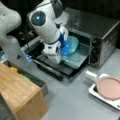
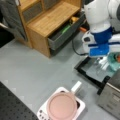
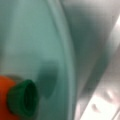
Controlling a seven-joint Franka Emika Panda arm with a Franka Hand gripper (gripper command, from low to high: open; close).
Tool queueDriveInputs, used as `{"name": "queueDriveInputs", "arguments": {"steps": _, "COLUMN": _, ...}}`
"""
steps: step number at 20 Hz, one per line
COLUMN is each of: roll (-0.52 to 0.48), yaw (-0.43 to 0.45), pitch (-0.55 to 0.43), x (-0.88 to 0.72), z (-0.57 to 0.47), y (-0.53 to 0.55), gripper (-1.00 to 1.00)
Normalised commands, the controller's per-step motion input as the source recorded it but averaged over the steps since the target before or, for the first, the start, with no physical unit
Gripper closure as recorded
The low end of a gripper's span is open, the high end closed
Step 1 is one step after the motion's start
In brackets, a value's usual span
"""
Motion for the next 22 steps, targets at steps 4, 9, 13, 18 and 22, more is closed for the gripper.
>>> {"name": "queueDriveInputs", "arguments": {"steps": 4, "roll": -0.063, "yaw": -0.019, "pitch": -0.114, "x": -0.08, "z": -0.08, "y": 0.08, "gripper": 1.0}}
{"name": "queueDriveInputs", "arguments": {"steps": 9, "roll": -0.041, "yaw": -0.007, "pitch": -0.104, "x": -0.09, "z": -0.05, "y": 0.04, "gripper": 1.0}}
{"name": "queueDriveInputs", "arguments": {"steps": 13, "roll": -0.031, "yaw": 0.006, "pitch": -0.102, "x": -0.08, "z": -0.03, "y": 0.0, "gripper": 1.0}}
{"name": "queueDriveInputs", "arguments": {"steps": 18, "roll": -0.018, "yaw": 0.02, "pitch": -0.083, "x": -0.07, "z": 0.02, "y": -0.07, "gripper": 1.0}}
{"name": "queueDriveInputs", "arguments": {"steps": 22, "roll": 0.0, "yaw": 0.048, "pitch": -0.053, "x": -0.07, "z": 0.06, "y": -0.11, "gripper": 1.0}}
